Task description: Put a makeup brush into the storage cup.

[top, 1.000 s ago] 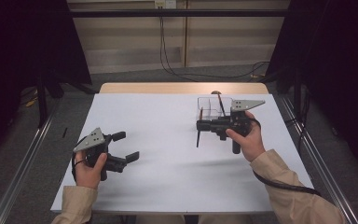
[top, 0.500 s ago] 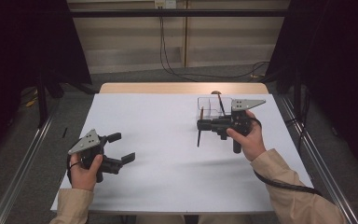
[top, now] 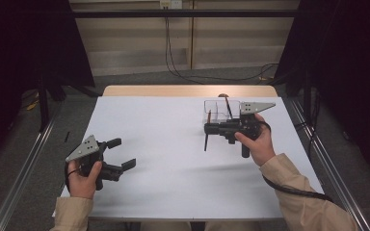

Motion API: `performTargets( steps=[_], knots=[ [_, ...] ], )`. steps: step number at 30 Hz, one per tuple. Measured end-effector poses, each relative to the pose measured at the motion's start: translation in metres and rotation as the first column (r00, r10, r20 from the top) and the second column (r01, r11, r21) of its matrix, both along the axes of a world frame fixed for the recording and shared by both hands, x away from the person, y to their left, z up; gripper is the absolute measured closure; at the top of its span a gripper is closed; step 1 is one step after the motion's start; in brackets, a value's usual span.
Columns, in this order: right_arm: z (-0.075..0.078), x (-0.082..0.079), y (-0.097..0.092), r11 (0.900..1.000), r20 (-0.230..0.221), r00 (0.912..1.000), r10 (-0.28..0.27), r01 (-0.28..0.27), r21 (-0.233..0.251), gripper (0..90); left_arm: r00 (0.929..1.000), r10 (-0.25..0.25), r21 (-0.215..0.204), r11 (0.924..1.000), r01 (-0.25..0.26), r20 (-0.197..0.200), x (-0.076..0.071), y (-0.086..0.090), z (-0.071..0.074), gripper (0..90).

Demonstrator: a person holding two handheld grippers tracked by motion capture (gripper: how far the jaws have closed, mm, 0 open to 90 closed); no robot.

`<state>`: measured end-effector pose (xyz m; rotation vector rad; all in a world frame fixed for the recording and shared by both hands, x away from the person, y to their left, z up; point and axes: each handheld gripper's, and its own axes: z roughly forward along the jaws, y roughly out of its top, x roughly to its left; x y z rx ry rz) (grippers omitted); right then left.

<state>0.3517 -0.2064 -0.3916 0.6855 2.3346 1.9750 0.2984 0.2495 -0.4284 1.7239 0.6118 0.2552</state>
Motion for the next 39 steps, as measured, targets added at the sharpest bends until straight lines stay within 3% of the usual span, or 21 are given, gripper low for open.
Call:
performTargets(
  steps=[21, 39],
  knots=[
    [0.003, 0.003, -0.004, 0.9999, 0.007, 0.9998, -0.016, 0.016, -0.004, 84.0, 0.9998, 0.015, -0.007, 0.9999, -0.015, 0.012, -0.001, 0.005, 0.001, 0.0],
    [0.014, 0.019, -0.020, 0.9945, 0.028, 0.9946, -0.100, 0.101, -0.029, 84.0, 0.9999, 0.006, -0.005, 1.0000, -0.006, 0.014, -0.001, 0.003, 0.000, 0.0]
  ],
)
